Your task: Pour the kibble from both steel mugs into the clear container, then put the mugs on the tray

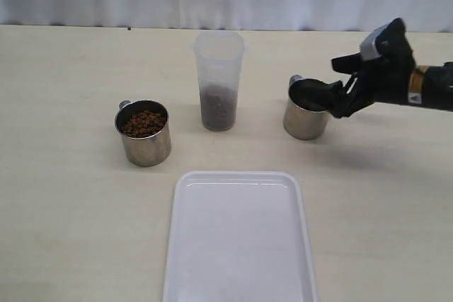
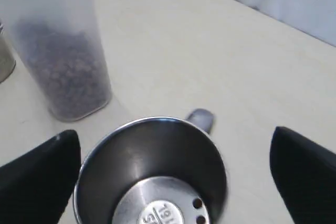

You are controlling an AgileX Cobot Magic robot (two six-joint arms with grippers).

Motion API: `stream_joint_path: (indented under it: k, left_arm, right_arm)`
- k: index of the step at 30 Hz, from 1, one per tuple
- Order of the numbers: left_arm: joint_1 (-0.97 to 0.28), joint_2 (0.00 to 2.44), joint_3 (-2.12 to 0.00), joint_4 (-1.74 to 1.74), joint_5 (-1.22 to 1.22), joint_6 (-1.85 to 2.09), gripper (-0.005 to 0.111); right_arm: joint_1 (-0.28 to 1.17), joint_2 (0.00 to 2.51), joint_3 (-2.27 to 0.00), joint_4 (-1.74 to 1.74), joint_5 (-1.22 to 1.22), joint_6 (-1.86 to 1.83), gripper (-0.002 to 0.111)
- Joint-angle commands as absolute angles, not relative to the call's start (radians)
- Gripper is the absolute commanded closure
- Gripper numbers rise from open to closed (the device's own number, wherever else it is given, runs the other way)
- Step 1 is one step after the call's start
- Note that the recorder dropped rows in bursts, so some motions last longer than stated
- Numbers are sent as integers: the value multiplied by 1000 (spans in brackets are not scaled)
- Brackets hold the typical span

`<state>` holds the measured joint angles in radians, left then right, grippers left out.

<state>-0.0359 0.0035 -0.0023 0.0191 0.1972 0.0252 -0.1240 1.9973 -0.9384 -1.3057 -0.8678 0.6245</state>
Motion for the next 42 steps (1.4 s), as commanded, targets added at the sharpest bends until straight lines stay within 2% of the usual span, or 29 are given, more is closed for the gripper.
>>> stream_joint_path:
  k: [1, 3, 5, 6, 7, 8, 9, 10, 15, 19, 27, 32, 42]
  left_arm:
    - [-41, 0, 0, 12, 189, 25, 107]
    - [-41, 0, 0, 12, 189, 25, 107]
    - [-41, 0, 0, 12, 189, 25, 107]
    - [-41, 0, 0, 12, 189, 25, 107]
    - [-41, 0, 0, 12, 189, 25, 107]
    - [-41, 0, 0, 12, 189, 25, 107]
    - [-41, 0, 0, 12, 189, 25, 107]
    - [-41, 0, 0, 12, 189, 25, 107]
    - [-41, 0, 0, 12, 189, 25, 107]
    - [-41, 0, 0, 12, 183, 25, 107]
    - [-41, 0, 0, 12, 183, 25, 107]
    - [-41, 0, 0, 12, 183, 25, 107]
    - [-41, 0, 0, 12, 183, 25, 107]
  right_arm:
    - [-212, 1780, -860, -1393, -725, 978, 15]
    - [-256, 1677, -810, -1445, -665, 1098, 19]
    - [-290, 1569, -730, -1462, -621, 1137, 32]
    - [-304, 1508, -681, -1444, -597, 1140, 42]
    - [-316, 1382, -586, -1408, -575, 1137, 62]
    - [-316, 1318, -533, -1392, -560, 1125, 75]
    - [-316, 1190, -432, -1366, -546, 1092, 98]
    - [-316, 1138, -394, -1353, -544, 1091, 103]
    - [-316, 651, -116, -1221, -334, 1114, 103]
    - [-316, 378, -11, -1210, -335, 1114, 103]
    - [-316, 87, 0, -1178, -334, 1114, 103]
    - [-316, 13, 0, -1174, -334, 1114, 103]
    - [-113, 188, 0, -1133, -334, 1114, 103]
